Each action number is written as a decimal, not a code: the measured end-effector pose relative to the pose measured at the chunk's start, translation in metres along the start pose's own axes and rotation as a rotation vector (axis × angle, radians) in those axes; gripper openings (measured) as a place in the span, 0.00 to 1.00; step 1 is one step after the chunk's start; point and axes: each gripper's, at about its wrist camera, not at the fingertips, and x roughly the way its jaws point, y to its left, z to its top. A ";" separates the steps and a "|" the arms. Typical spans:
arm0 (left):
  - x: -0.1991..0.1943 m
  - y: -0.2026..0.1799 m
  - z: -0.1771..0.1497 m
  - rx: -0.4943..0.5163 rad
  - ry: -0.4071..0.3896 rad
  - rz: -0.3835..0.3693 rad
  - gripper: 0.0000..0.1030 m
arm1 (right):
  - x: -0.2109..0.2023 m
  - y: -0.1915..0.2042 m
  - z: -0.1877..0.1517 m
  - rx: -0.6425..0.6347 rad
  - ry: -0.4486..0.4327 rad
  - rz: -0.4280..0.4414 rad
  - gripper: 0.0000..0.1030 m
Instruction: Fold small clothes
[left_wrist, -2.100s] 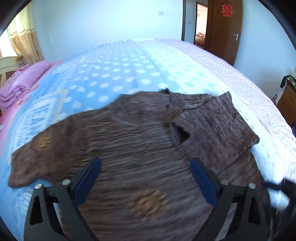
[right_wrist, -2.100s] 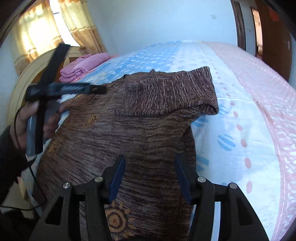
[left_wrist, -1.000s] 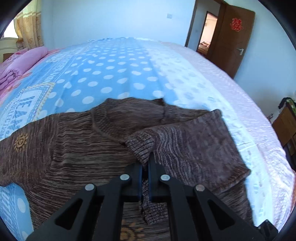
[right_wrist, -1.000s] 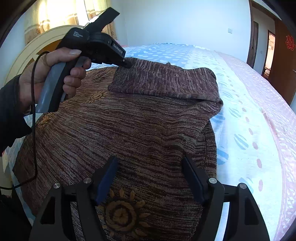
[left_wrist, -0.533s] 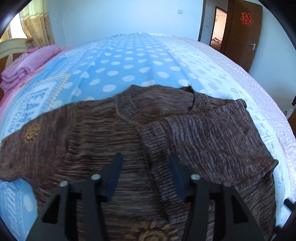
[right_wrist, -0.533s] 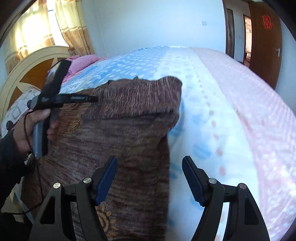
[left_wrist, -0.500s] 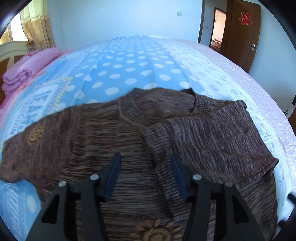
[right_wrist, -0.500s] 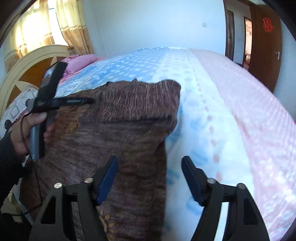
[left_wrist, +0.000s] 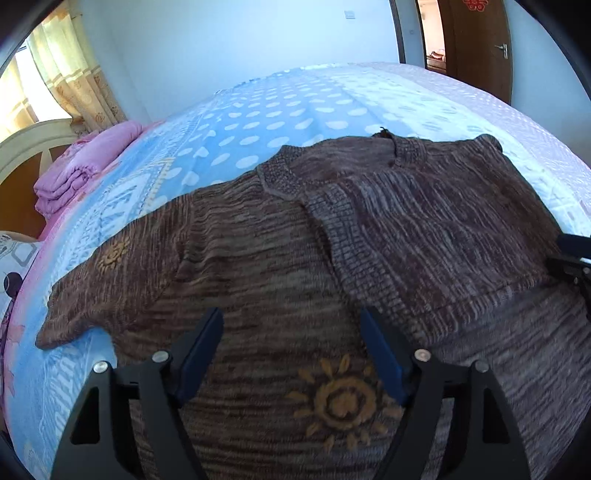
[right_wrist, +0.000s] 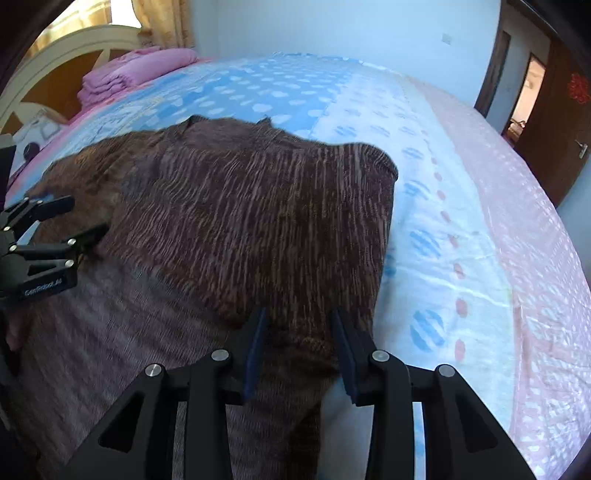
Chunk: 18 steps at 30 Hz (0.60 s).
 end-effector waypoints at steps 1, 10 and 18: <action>-0.003 0.001 -0.005 0.005 -0.011 -0.008 0.78 | -0.004 0.000 0.001 -0.012 0.018 0.001 0.36; 0.007 0.016 -0.004 -0.079 0.012 -0.054 0.92 | 0.031 -0.033 0.081 0.140 -0.048 0.034 0.36; -0.003 0.044 -0.016 -0.124 0.030 -0.131 0.94 | 0.045 -0.059 0.083 0.276 -0.018 -0.107 0.37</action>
